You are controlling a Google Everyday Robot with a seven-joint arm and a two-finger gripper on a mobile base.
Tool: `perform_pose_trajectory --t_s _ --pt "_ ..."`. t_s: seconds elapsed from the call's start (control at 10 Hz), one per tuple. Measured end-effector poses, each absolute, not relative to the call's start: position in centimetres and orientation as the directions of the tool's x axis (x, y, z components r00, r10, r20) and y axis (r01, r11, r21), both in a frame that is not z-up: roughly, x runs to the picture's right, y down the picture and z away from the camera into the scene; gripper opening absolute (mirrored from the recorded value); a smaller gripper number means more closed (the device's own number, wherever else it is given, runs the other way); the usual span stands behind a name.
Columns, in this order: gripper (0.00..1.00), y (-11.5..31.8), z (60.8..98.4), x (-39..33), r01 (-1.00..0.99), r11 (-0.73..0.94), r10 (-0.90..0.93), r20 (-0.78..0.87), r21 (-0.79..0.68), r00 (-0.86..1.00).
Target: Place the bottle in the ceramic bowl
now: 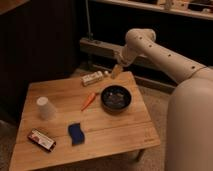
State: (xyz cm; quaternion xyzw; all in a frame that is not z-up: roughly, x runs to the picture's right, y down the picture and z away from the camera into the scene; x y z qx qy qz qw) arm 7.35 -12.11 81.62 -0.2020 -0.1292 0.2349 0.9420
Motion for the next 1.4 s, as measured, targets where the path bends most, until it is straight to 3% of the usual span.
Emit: perform_pose_trajectory --t_s 0.6,0.9,1.4 --pt "0.78 -12.1 81.4 6.2 -0.339 0.833 0.46 0.207 -0.438 0.863" --pt "0.78 -12.3 81.7 3.7 -0.127 0.919 0.284 0.406 -0.372 0.868" --pt "0.78 -13.0 83.6 -2.9 0.082 0.95 0.079 0.487 -0.302 0.87"
